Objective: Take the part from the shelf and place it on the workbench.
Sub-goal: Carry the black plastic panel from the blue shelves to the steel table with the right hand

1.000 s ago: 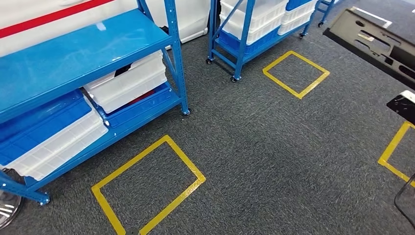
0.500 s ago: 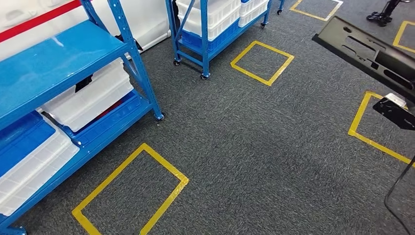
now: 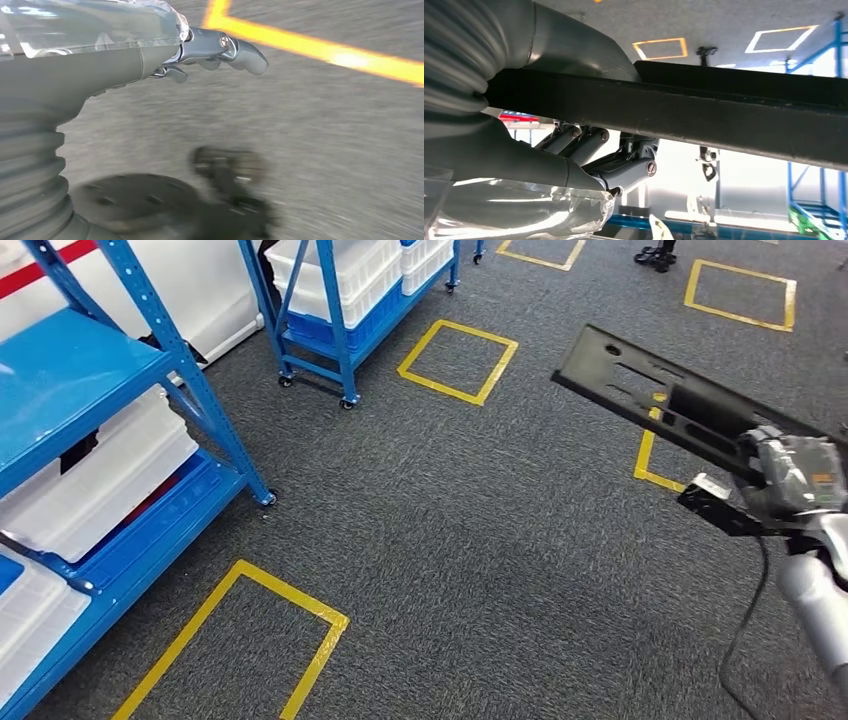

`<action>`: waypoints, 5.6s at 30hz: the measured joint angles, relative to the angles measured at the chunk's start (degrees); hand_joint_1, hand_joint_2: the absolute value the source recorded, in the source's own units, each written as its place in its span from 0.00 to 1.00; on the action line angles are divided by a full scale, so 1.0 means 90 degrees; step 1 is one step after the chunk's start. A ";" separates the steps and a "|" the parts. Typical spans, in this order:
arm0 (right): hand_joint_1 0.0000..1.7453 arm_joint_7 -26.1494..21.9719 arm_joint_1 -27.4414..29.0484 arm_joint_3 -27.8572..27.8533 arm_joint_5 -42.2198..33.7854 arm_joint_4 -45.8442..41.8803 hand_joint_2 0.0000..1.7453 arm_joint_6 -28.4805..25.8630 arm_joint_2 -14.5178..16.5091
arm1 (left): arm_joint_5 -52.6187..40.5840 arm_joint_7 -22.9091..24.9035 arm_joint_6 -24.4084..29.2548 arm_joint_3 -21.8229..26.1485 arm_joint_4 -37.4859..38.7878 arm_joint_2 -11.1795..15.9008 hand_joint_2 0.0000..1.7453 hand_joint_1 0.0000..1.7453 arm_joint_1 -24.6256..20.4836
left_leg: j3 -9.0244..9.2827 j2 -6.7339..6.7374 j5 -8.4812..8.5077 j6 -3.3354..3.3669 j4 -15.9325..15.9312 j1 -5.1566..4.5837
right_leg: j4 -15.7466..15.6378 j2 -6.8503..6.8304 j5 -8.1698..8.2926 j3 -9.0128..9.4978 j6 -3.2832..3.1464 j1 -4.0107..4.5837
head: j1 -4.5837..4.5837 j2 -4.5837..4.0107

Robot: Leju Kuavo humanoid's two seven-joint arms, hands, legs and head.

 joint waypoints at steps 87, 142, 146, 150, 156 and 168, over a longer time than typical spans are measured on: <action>1.00 0.1555 0.0799 -0.0574 0.3229 -0.0549 1.00 0.0023 0.0808 | -0.3346 -0.0991 -0.0526 0.2872 -0.0266 -0.0219 1.00 0.00 -0.0472 | -0.0331 -0.0321 -0.0089 -0.0166 0.0343 0.0061 | -0.0436 0.0474 0.0184 0.0281 -0.0061 -0.0010 | 0.0007 -0.0001; 1.00 0.3044 -0.3789 0.0792 0.4864 0.2928 1.00 0.2354 0.0712 | -0.3402 -0.0826 -0.0808 0.2851 -0.0217 -0.0178 1.00 0.00 -0.0256 | -0.0988 0.0157 -0.0972 -0.0299 0.2101 0.0071 | -0.0435 -0.0044 0.0254 0.0225 -0.0119 -0.0017 | 0.0011 0.0000; 1.00 0.2745 -0.3787 0.0807 0.4526 0.3055 1.00 0.2245 0.0767 | -0.3184 -0.0859 -0.1016 0.2917 -0.0216 -0.0162 1.00 0.00 -0.0259 | -0.0569 -0.0176 -0.0080 -0.0112 0.0769 0.0056 | -0.0418 0.0315 0.0245 0.0249 -0.0116 0.0030 | 0.0013 -0.0001; 1.00 0.2211 -0.3620 0.0588 0.3879 0.3146 1.00 0.2228 0.0816 | -0.3080 -0.0907 -0.1166 0.3045 -0.0215 -0.0148 1.00 0.00 -0.0290 | -0.0342 -0.0212 -0.0018 -0.0042 0.0310 0.0042 | -0.0468 0.0521 0.0298 0.0208 0.0033 -0.0052 | 0.0014 0.0000; 1.00 0.1908 -0.3452 0.0332 0.3628 0.3198 1.00 0.2196 0.0868 | -0.3091 -0.0960 -0.1186 0.3089 -0.0215 -0.0140 1.00 0.00 -0.0274 | -0.0223 -0.0003 0.0099 0.0047 0.0093 0.0084 | 0.1038 -0.0321 -0.0421 -0.0490 0.0224 -0.0062 | 0.0014 0.0000; 1.00 0.1563 -0.3181 0.0226 0.3486 0.3198 1.00 0.1781 0.0722 | -0.3041 -0.1084 -0.1132 0.3183 -0.0213 -0.0084 1.00 0.00 -0.0087 | -0.0204 0.0147 -0.0082 -0.0069 0.0242 0.0078 | -0.0470 -0.0358 0.0260 0.0280 0.0125 -0.0152 | 0.0011 0.0000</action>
